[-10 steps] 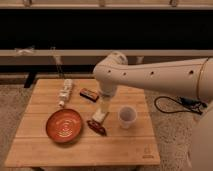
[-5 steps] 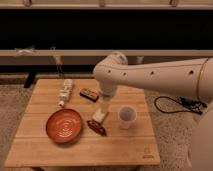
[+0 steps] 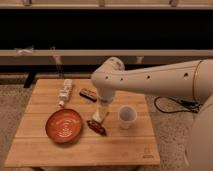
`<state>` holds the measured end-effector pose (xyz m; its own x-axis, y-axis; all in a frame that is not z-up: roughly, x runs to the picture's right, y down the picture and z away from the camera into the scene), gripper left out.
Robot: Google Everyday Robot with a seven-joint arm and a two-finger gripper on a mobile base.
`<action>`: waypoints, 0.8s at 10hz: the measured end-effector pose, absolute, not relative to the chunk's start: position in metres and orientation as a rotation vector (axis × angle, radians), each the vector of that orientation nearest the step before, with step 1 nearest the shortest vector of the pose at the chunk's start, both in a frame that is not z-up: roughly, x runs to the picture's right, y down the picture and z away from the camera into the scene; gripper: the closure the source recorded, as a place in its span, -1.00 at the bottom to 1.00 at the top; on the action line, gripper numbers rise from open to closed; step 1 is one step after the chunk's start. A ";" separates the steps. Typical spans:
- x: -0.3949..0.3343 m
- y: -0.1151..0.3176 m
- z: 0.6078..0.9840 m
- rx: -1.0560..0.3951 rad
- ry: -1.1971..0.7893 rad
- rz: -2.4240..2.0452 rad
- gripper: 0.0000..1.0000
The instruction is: Place the pepper in the ceramic bowl
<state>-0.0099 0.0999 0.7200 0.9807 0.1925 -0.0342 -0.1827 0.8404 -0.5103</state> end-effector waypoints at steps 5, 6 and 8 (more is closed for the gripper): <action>-0.030 0.186 0.729 -0.605 0.017 0.192 -0.60; -0.033 0.198 0.735 -0.602 0.031 0.186 -0.60; -0.041 0.223 0.752 -0.592 0.058 0.138 -0.60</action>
